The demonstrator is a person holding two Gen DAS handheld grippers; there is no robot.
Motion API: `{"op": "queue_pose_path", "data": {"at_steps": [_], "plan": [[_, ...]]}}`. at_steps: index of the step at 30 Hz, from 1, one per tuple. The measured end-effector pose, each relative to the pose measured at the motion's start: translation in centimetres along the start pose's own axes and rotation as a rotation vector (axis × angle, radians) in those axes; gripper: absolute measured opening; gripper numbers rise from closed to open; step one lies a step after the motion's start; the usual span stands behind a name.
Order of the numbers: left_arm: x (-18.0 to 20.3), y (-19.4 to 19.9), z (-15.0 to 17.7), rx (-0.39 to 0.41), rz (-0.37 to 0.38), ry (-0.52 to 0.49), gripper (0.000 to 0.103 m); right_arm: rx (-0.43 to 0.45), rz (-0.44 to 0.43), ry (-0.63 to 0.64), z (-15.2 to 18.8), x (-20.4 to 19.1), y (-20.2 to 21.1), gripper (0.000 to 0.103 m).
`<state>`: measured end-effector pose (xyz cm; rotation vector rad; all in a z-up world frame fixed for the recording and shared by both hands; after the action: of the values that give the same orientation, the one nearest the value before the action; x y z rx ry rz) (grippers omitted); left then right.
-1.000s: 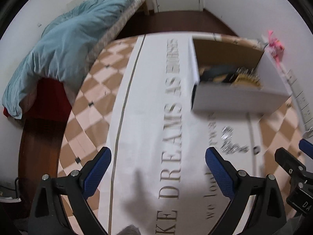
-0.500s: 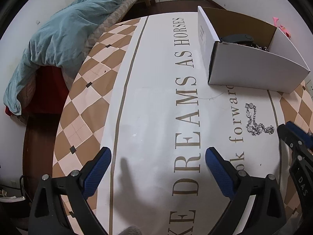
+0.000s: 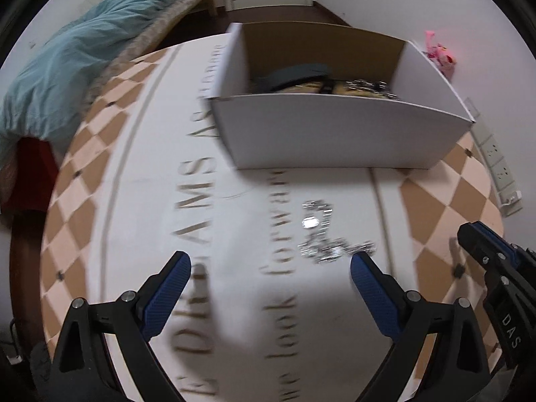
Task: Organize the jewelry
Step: 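Grasp the second black ring with the right gripper while the left gripper grasps the silver chain, then carry the ring and silver chain into the box and open both grippers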
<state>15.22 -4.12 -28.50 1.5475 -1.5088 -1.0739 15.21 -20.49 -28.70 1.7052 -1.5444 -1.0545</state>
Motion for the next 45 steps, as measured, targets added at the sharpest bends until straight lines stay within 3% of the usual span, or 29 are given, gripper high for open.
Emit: {"op": "queue_pose_path", "data": {"at_steps": [1,2,5,6,7,9,12,22,31,37,45], "plan": [[0.6,-0.1,-0.1,0.003,0.008,-0.012,0.078,-0.001,-0.001,-0.012,0.0,0.4,0.0,0.013],[1.2,-0.2,-0.2,0.009,0.019,-0.025,0.075,-0.001,0.0,-0.023,0.0,0.8,-0.1,0.013],[2.6,0.4,-0.6,0.048,0.042,-0.052,0.039,-0.006,0.005,-0.037,0.1,1.3,-0.4,0.013],[3.0,0.5,-0.7,0.057,0.05,-0.059,0.023,-0.006,0.006,-0.039,0.3,1.4,-0.3,0.013],[3.2,0.6,-0.8,0.058,0.053,-0.066,0.014,-0.008,0.005,-0.043,0.2,1.5,-0.4,0.013],[3.7,0.7,-1.0,0.061,0.07,-0.074,0.007,-0.007,0.004,-0.048,0.2,1.6,-0.3,0.013],[4.0,1.2,-1.2,0.071,0.105,-0.067,0.003,0.003,-0.008,-0.052,-0.2,1.5,0.1,0.013],[1.6,5.5,-2.9,0.107,0.216,-0.006,0.003,0.06,-0.091,-0.045,-2.8,-0.4,3.8,0.013],[0.0,11.7,-8.4,0.157,0.322,0.017,0.003,0.097,-0.229,-0.019,-9.4,-3.4,7.9,0.013],[-0.1,11.8,-13.0,0.152,0.329,-0.016,0.003,0.016,-0.225,0.064,-13.4,-5.8,5.5,0.013],[-0.1,6.2,-16.3,0.01,0.308,-0.045,0.003,-0.134,-0.203,0.069,-15.0,-6.1,-0.5,0.013]]}}
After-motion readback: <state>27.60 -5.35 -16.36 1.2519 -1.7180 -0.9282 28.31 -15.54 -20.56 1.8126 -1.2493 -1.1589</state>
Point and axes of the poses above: each gripper's, at about its wrist camera, not at the fingertips, and y roughly against the way its jaws point, x to its right, z to its underside, the point moved 9 cm from there along -y, roughly the way its jaws point, and after that the axes turned 4 degrees about -z, right-handed, at the moved point
